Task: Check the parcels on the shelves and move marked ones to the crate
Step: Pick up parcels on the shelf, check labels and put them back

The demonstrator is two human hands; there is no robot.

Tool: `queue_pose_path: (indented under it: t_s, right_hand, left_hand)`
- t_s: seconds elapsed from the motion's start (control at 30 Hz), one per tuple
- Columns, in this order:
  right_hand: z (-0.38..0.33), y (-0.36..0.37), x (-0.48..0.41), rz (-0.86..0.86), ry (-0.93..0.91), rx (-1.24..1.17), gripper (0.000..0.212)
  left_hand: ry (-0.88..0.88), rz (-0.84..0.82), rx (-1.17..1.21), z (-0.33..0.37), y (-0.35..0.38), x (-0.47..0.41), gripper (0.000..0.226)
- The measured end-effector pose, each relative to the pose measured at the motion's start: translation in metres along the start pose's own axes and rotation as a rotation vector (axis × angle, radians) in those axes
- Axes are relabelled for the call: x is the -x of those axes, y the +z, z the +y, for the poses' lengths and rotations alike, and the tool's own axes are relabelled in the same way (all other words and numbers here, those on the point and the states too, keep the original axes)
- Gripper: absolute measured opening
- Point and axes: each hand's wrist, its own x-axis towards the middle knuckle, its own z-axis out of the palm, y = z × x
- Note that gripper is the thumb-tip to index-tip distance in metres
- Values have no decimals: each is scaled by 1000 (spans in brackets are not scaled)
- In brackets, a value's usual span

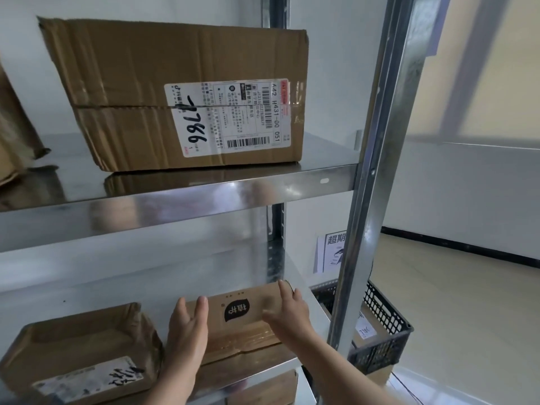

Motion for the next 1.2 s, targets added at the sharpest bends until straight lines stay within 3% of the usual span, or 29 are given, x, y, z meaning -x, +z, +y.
queue_pose_path:
  t_s: [0.13, 0.27, 0.43, 0.7, 0.8, 0.93, 1.2]
  right_hand:
    - [6, 3, -7, -9, 29, -60, 89]
    - [7, 1, -7, -25, 71, -113, 88]
    - [10, 2, -18, 16, 78, -241, 78]
    - [-8, -19, 4, 82, 49, -383, 30]
    - [-16, -27, 13, 93, 19, -460, 33]
    - [-23, -39, 20, 154, -45, -548, 53]
    - [-42, -61, 33, 321, -113, -749, 43]
  left_hand:
    - [-28, 66, -176, -7, -3, -3, 71]
    - [-95, 48, -23, -15, -6, -4, 68]
    - [-110, 55, 1, -11, -17, -4, 67]
    - [-102, 62, 139, 16, -40, 13, 61]
    - [-73, 82, 189, 24, -48, 20, 50]
    - [-46, 118, 241, 38, -57, 27, 38]
    - [47, 179, 300, 59, -82, 32, 40]
